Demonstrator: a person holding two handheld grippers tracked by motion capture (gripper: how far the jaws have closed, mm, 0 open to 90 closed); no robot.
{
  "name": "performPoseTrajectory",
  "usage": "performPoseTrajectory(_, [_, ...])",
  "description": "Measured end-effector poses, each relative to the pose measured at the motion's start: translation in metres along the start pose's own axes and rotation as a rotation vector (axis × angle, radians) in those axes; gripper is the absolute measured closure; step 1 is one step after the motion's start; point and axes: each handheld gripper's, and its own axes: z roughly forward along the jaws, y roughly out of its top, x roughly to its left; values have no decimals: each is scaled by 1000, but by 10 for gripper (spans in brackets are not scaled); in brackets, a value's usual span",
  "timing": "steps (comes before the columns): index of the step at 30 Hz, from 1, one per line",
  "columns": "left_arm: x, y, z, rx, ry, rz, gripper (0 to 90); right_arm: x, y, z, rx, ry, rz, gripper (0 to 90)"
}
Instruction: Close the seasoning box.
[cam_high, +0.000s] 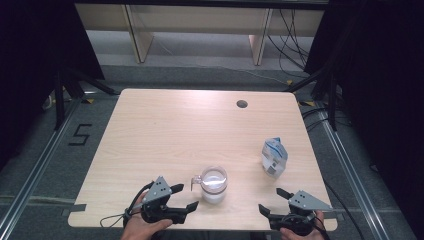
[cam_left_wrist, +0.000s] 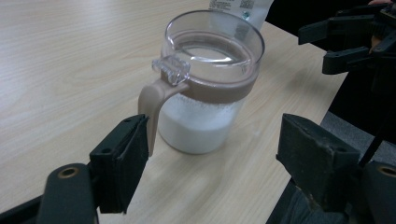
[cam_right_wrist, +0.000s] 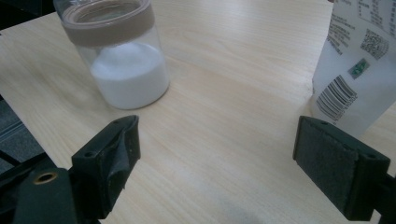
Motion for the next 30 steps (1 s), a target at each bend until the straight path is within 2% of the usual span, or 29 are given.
performPoseTrajectory(1, [0,-2,0,-7,-4,-5,235,1,0,0,1,-2,-3,156])
performPoseTrajectory(2, [1,-4,-1,0,6,2,235,4,-1,-1,11,-5,30,157])
performPoseTrajectory(3, [2,-5,-2,4,9,3,233,2,-2,-1,11,-5,2,157])
performPoseTrajectory(5, [3,-8,-3,9,24,7,233,3,-3,-1,11,0,11,157])
performPoseTrajectory(6, [4,-10,-4,11,31,-2,233,3,-3,-1,12,-2,14,157])
performPoseTrajectory(7, [6,-12,-4,6,27,-11,233,2,-4,-1,4,-13,-10,157])
performPoseTrajectory(9, [7,-16,-6,29,39,-11,232,5,-5,-4,15,-7,31,157])
performPoseTrajectory(10, [6,-19,-4,18,35,-39,233,3,-5,-5,25,-5,8,157])
performPoseTrajectory(13, [7,-25,-6,37,42,-34,232,5,-6,-6,27,-4,12,157])
performPoseTrajectory(14, [7,-27,-5,37,41,-39,232,6,-7,-6,26,-10,24,157])
performPoseTrajectory(15, [7,-29,-6,47,45,-29,231,7,-8,-8,49,-11,42,157])
performPoseTrajectory(16, [7,-31,-6,45,50,-24,230,5,-8,-8,48,-8,19,157])
performPoseTrajectory(17, [7,-32,-5,51,47,-27,229,4,-9,-8,51,-19,-1,157])
performPoseTrajectory(18, [7,-34,-5,52,44,-30,226,7,-9,-9,64,-12,48,157])
performPoseTrajectory(19, [7,-35,-5,54,43,-31,225,7,-10,-9,71,-19,50,157])
performPoseTrajectory(20, [7,-36,-6,64,41,-25,225,5,-11,-8,62,-19,26,157])
performPoseTrajectory(21, [7,-37,-5,67,40,-29,225,6,-11,-8,73,-29,46,157])
performPoseTrajectory(24, [5,-38,-6,71,47,-32,225,6,-12,-11,68,-33,41,157])
performPoseTrajectory(25, [5,-38,-6,63,45,-31,224,4,-12,-11,59,-27,15,157])
performPoseTrajectory(27, [4,-39,-6,67,38,-36,223,4,-13,-12,65,-47,20,157])
performPoseTrajectory(29, [5,-41,-7,83,36,-25,221,6,-15,-12,87,-37,55,157])
performPoseTrajectory(30, [4,-42,-7,78,33,-31,221,5,-15,-12,89,-37,32,157])
